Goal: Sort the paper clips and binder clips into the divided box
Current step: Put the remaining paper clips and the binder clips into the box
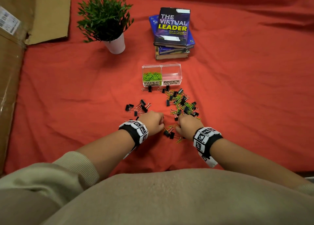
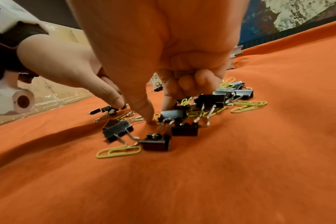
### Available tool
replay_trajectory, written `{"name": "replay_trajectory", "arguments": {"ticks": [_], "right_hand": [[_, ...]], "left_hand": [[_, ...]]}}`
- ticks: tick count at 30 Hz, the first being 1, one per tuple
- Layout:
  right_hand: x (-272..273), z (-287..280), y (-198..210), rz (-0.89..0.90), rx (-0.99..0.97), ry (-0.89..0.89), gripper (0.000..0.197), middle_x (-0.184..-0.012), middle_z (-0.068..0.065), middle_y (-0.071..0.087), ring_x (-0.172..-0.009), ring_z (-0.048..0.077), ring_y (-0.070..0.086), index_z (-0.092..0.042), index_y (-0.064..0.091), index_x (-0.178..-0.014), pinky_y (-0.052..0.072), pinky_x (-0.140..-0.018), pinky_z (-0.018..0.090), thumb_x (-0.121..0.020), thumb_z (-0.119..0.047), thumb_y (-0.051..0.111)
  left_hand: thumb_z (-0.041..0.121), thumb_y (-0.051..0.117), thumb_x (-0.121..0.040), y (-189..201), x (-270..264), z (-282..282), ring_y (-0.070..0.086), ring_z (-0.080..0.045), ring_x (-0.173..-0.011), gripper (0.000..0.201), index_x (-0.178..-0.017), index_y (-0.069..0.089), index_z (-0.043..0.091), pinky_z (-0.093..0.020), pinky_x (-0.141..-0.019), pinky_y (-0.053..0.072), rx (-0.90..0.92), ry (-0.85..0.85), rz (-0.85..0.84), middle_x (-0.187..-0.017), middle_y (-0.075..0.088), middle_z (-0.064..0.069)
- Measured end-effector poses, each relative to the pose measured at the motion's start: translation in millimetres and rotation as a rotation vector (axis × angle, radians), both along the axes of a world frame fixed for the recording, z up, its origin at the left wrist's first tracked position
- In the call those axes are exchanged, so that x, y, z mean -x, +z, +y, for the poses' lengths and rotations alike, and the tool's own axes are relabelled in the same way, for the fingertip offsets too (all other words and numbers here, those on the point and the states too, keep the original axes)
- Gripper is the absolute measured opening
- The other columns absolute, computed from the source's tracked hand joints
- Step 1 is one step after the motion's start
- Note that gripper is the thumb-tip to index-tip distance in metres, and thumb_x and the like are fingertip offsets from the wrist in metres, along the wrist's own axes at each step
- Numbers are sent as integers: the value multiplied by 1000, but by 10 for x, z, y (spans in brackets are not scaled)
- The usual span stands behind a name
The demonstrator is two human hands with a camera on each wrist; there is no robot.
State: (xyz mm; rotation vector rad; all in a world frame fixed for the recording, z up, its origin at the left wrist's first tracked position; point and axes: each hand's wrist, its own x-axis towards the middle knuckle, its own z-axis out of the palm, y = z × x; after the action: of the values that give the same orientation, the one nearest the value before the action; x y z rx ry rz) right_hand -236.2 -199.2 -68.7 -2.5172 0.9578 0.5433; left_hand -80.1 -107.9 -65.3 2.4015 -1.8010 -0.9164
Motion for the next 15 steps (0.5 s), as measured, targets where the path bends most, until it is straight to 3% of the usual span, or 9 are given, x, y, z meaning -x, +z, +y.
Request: {"name": "replay_trajectory", "arguments": {"ticks": [5, 8, 11, 15], "right_hand": [[-87, 62, 6, 69, -61, -28, 23, -112, 12, 59, -101, 31, 59, -6, 54, -107, 48, -81, 39, -90, -19, 47], [-131, 28, 45, 66, -126, -78, 13, -94, 13, 59, -87, 31, 60, -8, 55, -93, 48, -71, 36, -88, -16, 45], [-77, -77, 60, -97, -274, -235, 11, -71, 6, 57, -65, 24, 56, -13, 48, -75, 48, -60, 36, -85, -16, 49], [15, -257, 118, -288, -582, -505, 10, -67, 4, 64, -54, 16, 53, -14, 59, -79, 43, -51, 28, -87, -19, 57]], "left_hand": [[32, 54, -91, -76, 113, 23, 63, -34, -99, 27, -105, 56, 10, -37, -75, 49, -77, -16, -126, -107, 64, -12], [25, 52, -91, -113, 131, 28, 62, -35, -100, 23, -107, 56, 8, -40, -81, 51, -102, 25, -74, -110, 64, -14], [24, 53, -90, -117, 110, 44, 61, -34, -101, 25, -107, 55, 7, -38, -82, 49, -109, 57, -9, -109, 63, -14], [21, 52, -90, -104, 95, 67, 59, -35, -102, 25, -108, 52, 5, -36, -79, 45, -111, 2, 8, -110, 61, -16]]}}
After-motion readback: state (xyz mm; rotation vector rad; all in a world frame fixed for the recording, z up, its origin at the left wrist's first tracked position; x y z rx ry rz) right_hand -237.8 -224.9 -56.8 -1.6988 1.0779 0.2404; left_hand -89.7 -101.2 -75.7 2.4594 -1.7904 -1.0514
